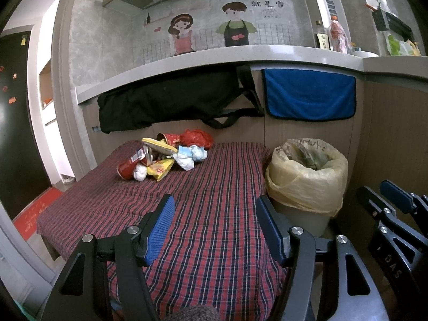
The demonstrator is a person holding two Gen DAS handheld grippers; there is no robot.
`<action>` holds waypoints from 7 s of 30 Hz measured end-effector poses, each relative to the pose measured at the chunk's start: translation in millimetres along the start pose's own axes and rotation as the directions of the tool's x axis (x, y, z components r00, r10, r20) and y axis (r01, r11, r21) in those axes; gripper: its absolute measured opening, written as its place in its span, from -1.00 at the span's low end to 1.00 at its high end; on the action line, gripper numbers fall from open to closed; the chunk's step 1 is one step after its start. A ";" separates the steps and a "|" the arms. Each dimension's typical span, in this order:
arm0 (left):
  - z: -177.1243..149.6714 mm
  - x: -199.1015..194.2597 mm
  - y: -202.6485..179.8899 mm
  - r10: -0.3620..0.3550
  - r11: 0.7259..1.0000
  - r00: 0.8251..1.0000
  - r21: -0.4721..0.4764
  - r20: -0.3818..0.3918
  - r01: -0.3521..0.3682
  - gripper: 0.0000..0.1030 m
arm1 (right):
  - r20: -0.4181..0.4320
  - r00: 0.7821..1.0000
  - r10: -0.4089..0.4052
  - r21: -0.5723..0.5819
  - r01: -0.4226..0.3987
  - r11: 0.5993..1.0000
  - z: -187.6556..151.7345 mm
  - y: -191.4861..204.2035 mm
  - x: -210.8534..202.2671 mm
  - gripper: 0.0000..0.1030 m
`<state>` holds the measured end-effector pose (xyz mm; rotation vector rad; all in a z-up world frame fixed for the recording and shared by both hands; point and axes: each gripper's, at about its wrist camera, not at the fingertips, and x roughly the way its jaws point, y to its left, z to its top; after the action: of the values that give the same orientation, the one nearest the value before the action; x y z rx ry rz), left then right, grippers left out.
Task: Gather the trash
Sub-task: 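Reach the right tool to the white tissue and close on it, then grasp the yellow snack bag with the left tool while right holds tissue, then carry both items over the wastebasket and open both tools to drop them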
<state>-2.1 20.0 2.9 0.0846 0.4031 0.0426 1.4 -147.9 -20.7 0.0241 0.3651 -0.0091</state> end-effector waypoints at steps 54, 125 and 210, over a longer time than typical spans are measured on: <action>4.7 245.6 304.9 -0.230 0.915 0.945 -0.381 -0.232 0.129 0.24 | -0.346 0.880 0.324 -0.168 -0.398 0.902 108.7 214.9 304.1 -0.33; 68.1 252.9 161.4 -0.174 0.983 0.965 -0.090 -0.198 0.159 -0.72 | -0.357 0.863 0.358 0.046 -0.367 0.929 63.1 79.3 257.4 -0.40; 138.0 295.1 -28.3 -0.472 0.880 0.866 -0.142 -0.166 0.453 -0.08 | -0.190 0.978 0.092 0.136 -0.066 0.988 120.5 -118.9 253.6 -0.24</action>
<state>324.1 -1.1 11.8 -0.1180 0.6107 -0.4099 279.8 -270.9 -1.4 0.1688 0.5596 0.0489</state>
